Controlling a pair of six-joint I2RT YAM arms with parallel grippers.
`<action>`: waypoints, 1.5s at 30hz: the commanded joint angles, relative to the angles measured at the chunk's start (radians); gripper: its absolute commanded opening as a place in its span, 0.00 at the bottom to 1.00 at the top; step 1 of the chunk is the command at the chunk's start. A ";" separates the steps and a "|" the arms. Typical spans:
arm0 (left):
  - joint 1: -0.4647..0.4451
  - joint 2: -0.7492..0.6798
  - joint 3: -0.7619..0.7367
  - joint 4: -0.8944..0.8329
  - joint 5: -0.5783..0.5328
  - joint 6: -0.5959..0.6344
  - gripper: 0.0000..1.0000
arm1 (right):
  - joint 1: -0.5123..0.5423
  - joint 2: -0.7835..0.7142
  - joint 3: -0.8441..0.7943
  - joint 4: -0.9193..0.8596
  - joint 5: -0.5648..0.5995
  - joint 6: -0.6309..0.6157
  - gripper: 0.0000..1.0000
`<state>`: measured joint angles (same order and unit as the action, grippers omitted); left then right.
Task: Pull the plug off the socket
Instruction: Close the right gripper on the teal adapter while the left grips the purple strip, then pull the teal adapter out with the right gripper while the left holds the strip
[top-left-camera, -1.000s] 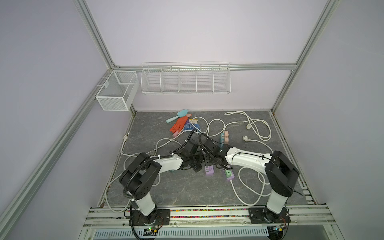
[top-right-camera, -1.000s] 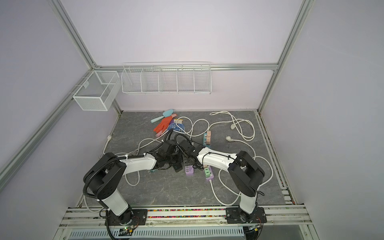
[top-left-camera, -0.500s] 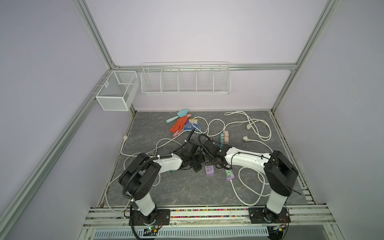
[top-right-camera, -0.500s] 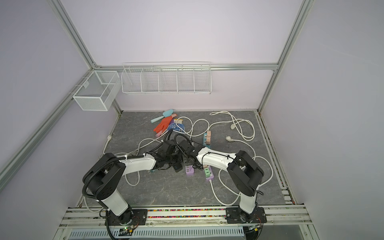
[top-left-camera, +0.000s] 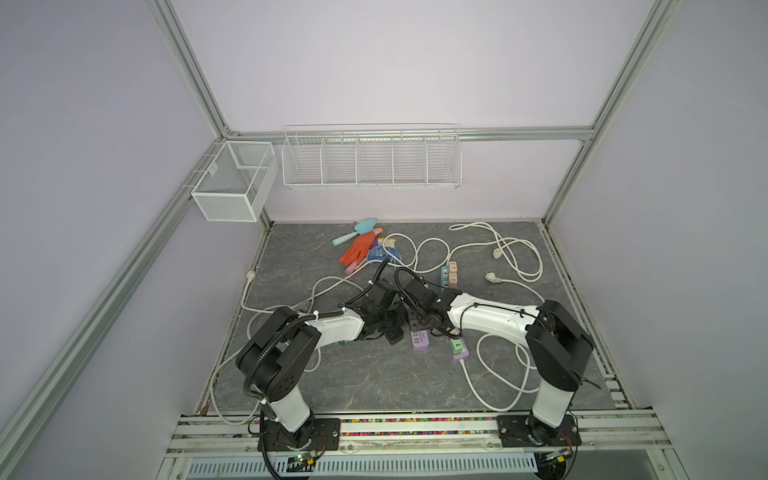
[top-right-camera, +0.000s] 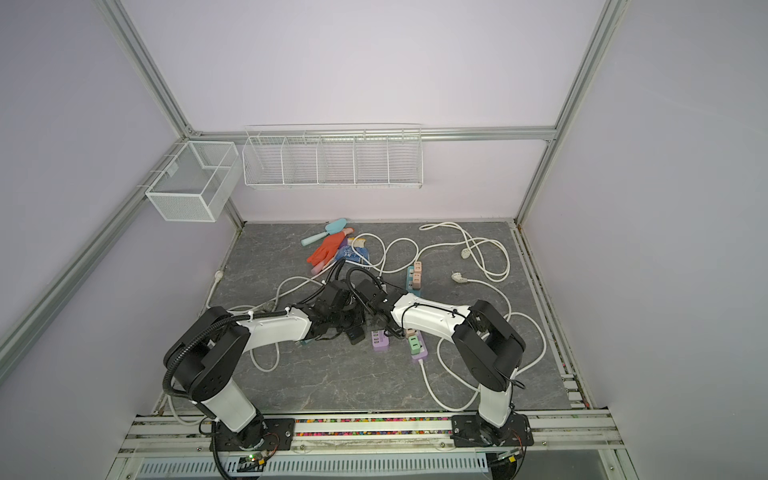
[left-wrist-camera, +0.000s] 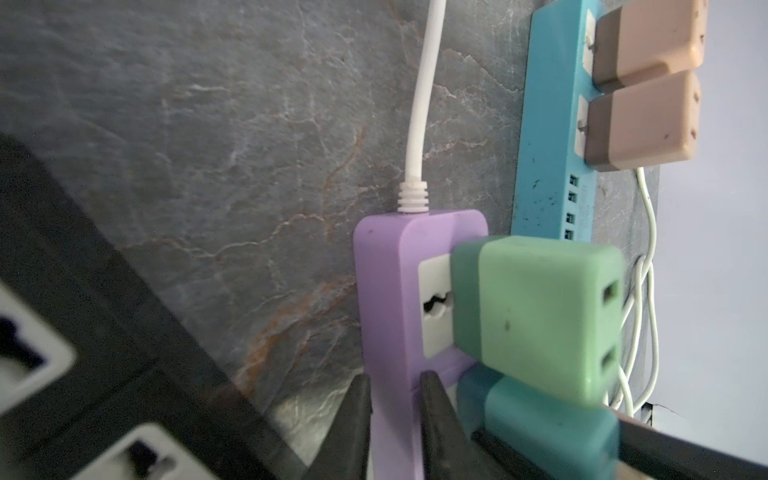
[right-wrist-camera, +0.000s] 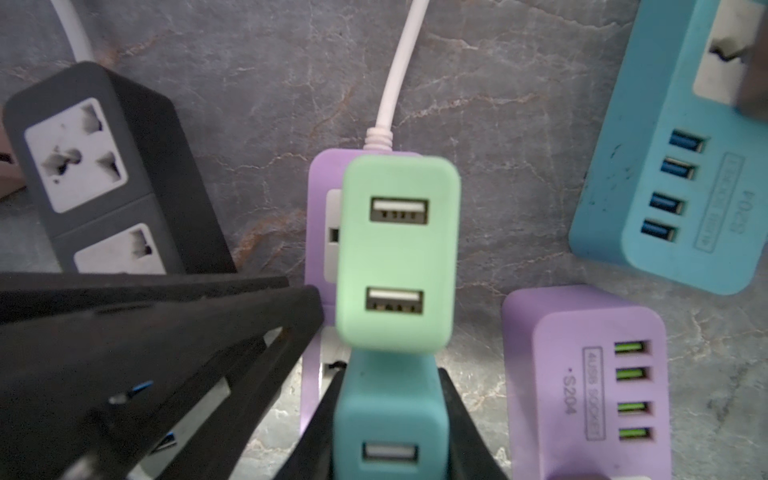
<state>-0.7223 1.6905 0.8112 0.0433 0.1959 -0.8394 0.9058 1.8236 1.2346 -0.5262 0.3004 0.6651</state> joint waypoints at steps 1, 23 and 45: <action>-0.021 -0.005 -0.041 -0.106 -0.040 0.013 0.23 | 0.020 0.004 0.019 0.024 -0.007 -0.015 0.24; -0.038 0.019 -0.044 -0.102 -0.069 -0.003 0.22 | 0.031 0.009 0.042 0.004 -0.003 -0.027 0.18; -0.065 -0.053 -0.088 0.083 0.053 -0.088 0.24 | 0.018 -0.019 0.017 0.016 -0.009 -0.037 0.17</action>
<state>-0.7639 1.6501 0.7345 0.1181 0.2039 -0.9009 0.9154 1.8214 1.2400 -0.5503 0.2989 0.6281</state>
